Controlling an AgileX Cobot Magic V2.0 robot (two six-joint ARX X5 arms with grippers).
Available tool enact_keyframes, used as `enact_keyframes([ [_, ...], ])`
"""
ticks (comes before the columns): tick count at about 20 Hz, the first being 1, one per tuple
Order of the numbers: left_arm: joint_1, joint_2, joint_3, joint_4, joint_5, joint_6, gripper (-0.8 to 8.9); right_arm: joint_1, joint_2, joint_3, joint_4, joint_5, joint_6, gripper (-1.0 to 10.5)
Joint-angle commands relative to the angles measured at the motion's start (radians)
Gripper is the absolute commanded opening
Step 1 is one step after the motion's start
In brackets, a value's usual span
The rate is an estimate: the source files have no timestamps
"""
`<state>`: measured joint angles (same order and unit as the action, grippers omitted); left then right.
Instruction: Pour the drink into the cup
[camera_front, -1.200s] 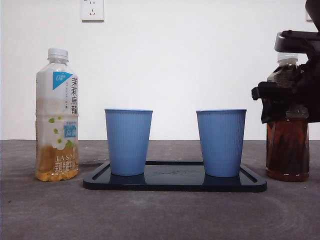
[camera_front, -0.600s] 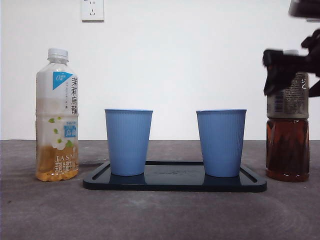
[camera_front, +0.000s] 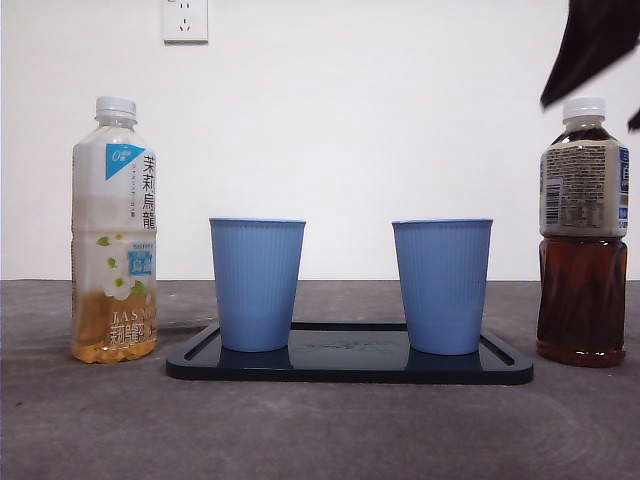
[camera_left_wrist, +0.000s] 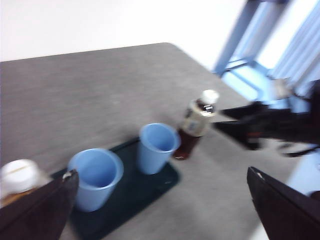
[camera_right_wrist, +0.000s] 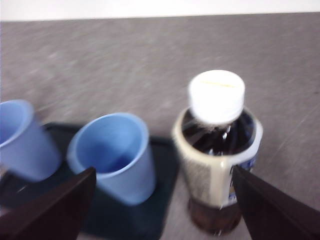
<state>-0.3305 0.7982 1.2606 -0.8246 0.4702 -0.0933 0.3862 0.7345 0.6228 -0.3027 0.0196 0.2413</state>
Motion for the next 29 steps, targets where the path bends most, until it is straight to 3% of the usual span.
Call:
enact_keyframes([
  [1, -0.004, 0.005, 0.014, -0.019, -0.066, 0.075, 5.93, 0.018, -0.041, 0.085, -0.169, 0.001, -0.002, 4.3],
  [6, -0.004, 0.005, -0.049, 0.003, -0.131, 0.101, 5.92, 0.018, -0.115, 0.231, -0.448, 0.003, -0.006, 4.3],
  [10, -0.004, 0.005, -0.25, 0.173, -0.146, 0.058, 5.92, 0.018, -0.187, 0.345, -0.643, -0.017, 0.018, 4.3],
  [14, -0.004, 0.005, -0.443, 0.382, -0.24, 0.011, 5.93, 0.018, -0.233, 0.418, -0.747, -0.046, 0.022, 4.3],
  [21, -0.005, 0.018, -0.622, 0.581, -0.348, -0.03, 5.93, 0.018, -0.241, 0.433, -0.775, -0.046, 0.022, 4.3],
  [24, -0.009, 0.061, -0.689, 0.719, -0.348, -0.08, 5.94, 0.018, -0.241, 0.433, -0.775, -0.046, 0.023, 4.3],
  [29, -0.021, 0.197, -0.694, 0.854, -0.349, -0.077, 5.93, 0.018, -0.241, 0.433, -0.775, -0.046, 0.035, 4.3],
])
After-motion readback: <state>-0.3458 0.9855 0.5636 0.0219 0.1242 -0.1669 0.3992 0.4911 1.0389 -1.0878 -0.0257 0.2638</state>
